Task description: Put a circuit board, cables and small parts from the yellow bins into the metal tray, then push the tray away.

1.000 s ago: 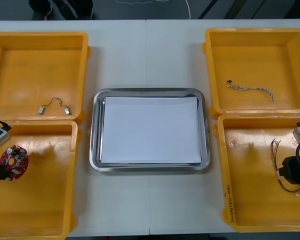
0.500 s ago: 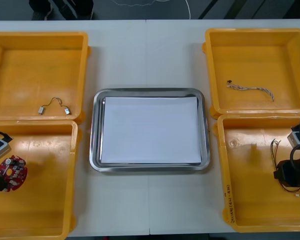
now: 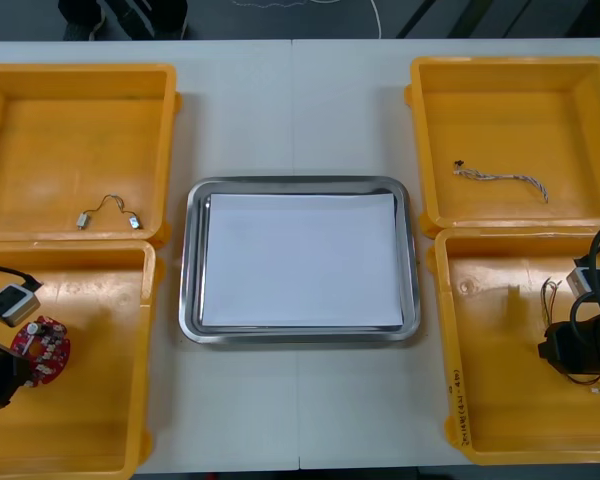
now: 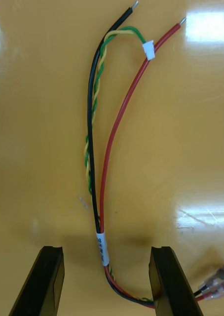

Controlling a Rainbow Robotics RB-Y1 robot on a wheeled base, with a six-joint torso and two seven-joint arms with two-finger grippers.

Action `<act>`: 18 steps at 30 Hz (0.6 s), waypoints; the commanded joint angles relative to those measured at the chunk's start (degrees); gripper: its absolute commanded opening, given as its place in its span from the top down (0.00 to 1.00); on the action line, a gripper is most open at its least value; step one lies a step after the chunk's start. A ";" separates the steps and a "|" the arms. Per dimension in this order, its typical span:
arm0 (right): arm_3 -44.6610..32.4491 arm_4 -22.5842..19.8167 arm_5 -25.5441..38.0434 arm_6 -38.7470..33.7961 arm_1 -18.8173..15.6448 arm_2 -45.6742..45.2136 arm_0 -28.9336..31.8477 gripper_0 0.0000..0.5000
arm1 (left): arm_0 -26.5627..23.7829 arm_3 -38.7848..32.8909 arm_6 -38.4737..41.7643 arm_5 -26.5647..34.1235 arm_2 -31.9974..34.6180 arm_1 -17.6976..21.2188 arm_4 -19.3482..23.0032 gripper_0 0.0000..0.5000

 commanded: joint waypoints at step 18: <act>4.09 0.02 -3.74 4.75 0.68 2.29 -2.34 0.00 | -2.97 -1.61 6.05 2.20 1.93 -1.92 -0.33 0.00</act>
